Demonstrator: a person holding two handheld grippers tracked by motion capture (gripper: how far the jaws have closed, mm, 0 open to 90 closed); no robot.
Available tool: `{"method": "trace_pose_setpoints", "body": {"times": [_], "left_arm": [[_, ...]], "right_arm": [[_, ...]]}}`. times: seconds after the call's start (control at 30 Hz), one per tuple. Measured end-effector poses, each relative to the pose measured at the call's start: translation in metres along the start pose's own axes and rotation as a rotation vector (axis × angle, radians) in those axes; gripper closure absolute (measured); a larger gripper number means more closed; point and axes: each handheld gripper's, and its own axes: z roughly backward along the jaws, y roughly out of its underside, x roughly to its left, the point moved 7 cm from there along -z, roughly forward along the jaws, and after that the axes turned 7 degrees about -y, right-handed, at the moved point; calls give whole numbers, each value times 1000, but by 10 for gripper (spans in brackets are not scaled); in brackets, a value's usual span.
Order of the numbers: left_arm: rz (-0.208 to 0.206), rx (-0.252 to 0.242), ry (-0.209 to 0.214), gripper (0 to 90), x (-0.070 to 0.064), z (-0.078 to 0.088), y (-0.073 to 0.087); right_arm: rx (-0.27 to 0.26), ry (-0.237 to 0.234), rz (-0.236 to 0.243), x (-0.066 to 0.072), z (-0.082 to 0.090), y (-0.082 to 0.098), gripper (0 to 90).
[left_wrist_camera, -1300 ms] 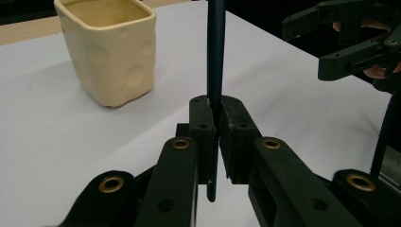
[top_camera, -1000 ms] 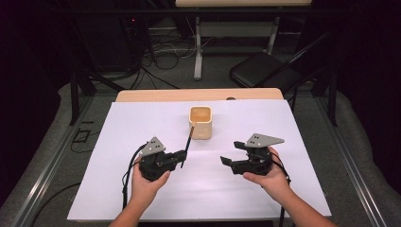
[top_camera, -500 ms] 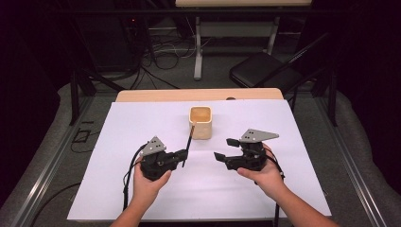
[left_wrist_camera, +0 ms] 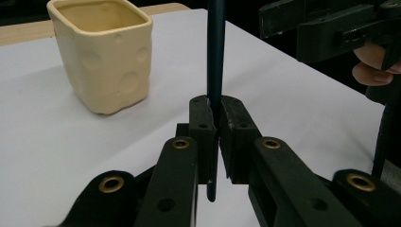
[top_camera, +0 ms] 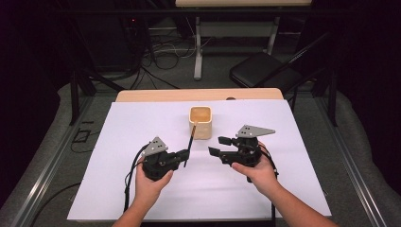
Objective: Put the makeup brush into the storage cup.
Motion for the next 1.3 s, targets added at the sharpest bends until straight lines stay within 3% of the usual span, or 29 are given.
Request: {"method": "trace_pose_setpoints", "body": {"times": [0.2, 0.6, 1.3], "left_arm": [[6, -7, 0, 837, -1, -2, 0], [11, -15, 2, 837, -2, -3, -2], [31, -35, 9, 837, -7, -9, -4]], "right_arm": [[-15, 0, -8, -2, 0, -3, 434], [-25, -21, 40, 4, -2, -15, 454], [-84, -76, -66, 3, -6, -28, 490]]}}
